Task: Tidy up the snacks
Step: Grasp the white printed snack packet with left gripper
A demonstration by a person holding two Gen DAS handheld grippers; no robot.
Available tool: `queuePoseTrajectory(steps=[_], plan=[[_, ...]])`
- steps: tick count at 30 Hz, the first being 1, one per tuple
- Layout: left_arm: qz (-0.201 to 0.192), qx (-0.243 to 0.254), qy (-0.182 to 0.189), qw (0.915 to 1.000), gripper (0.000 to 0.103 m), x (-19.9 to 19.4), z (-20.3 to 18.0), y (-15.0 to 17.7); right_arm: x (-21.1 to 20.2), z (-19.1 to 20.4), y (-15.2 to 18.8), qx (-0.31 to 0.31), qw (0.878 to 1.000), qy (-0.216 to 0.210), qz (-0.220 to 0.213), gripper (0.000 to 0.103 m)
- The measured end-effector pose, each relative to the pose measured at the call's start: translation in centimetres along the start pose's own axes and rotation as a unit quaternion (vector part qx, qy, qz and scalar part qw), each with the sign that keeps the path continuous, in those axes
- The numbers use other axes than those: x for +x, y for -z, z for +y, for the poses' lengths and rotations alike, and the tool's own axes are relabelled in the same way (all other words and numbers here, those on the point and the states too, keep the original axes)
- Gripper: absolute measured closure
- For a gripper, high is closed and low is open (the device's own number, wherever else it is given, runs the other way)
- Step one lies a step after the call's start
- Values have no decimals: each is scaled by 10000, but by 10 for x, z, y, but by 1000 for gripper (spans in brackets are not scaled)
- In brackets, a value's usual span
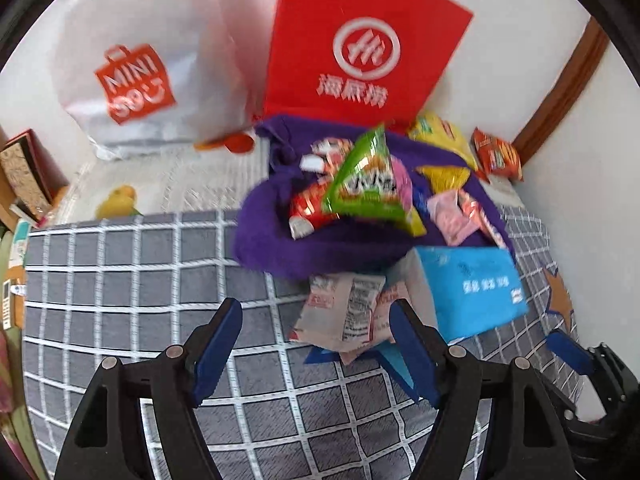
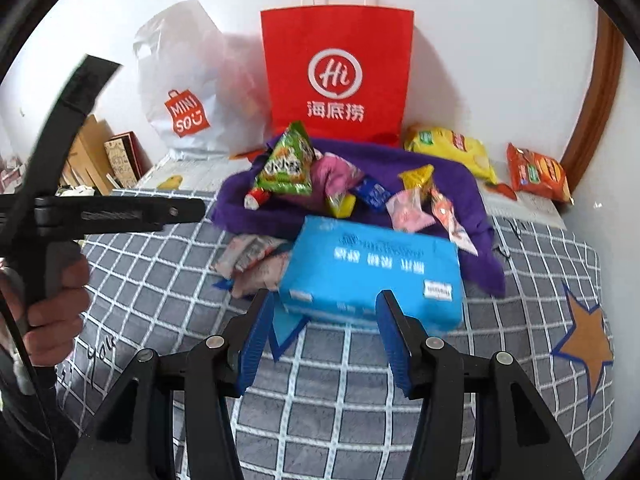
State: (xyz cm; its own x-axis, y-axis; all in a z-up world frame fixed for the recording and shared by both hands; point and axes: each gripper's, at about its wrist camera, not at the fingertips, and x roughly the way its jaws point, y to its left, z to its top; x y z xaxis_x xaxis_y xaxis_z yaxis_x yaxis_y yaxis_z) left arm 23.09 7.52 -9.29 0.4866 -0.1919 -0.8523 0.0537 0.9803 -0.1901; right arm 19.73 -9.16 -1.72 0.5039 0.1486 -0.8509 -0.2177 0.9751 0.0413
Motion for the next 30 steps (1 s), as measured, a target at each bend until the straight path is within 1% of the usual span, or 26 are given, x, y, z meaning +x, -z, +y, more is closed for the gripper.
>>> queuePoseTrajectory(steps=[4, 7, 9, 12, 17, 18, 20, 21, 23, 26, 30], plan=[[112, 107, 59, 9999, 29, 18, -8, 4, 1, -10, 13, 115, 9999, -23, 90, 50], [203, 87, 121, 9997, 29, 31, -9, 3, 7, -20, 20, 192, 9997, 36, 162, 50], [267, 68, 140, 9995, 29, 41, -9, 2, 12, -28, 24, 312, 9993, -17, 202, 50], [339, 81, 165, 9993, 29, 53, -9, 2, 22, -38, 26, 429, 9987, -50, 282, 50], [525, 65, 180, 9984, 29, 75, -10, 2, 37, -42, 27, 401, 9985, -50, 362, 50], [538, 52, 222, 9983, 29, 78, -11, 3, 39, -42, 28, 393, 9985, -95, 375, 50], [434, 115, 215, 9988, 29, 79, -14, 4, 43, -39, 27, 368, 9984, -184, 392, 50], [400, 187, 219, 9988, 35, 79, -15, 4, 45, -36, 27, 335, 9984, -232, 393, 50], [401, 236, 368, 9982, 50, 77, -16, 4, 48, -31, 26, 277, 9984, -303, 386, 50], [418, 134, 463, 9980, 54, 68, -7, 2, 53, -18, 24, 178, 9982, -411, 394, 50], [392, -281, 394, 9981, 54, 46, 24, 3, 56, 4, 17, -52, 9979, -548, 351, 50]])
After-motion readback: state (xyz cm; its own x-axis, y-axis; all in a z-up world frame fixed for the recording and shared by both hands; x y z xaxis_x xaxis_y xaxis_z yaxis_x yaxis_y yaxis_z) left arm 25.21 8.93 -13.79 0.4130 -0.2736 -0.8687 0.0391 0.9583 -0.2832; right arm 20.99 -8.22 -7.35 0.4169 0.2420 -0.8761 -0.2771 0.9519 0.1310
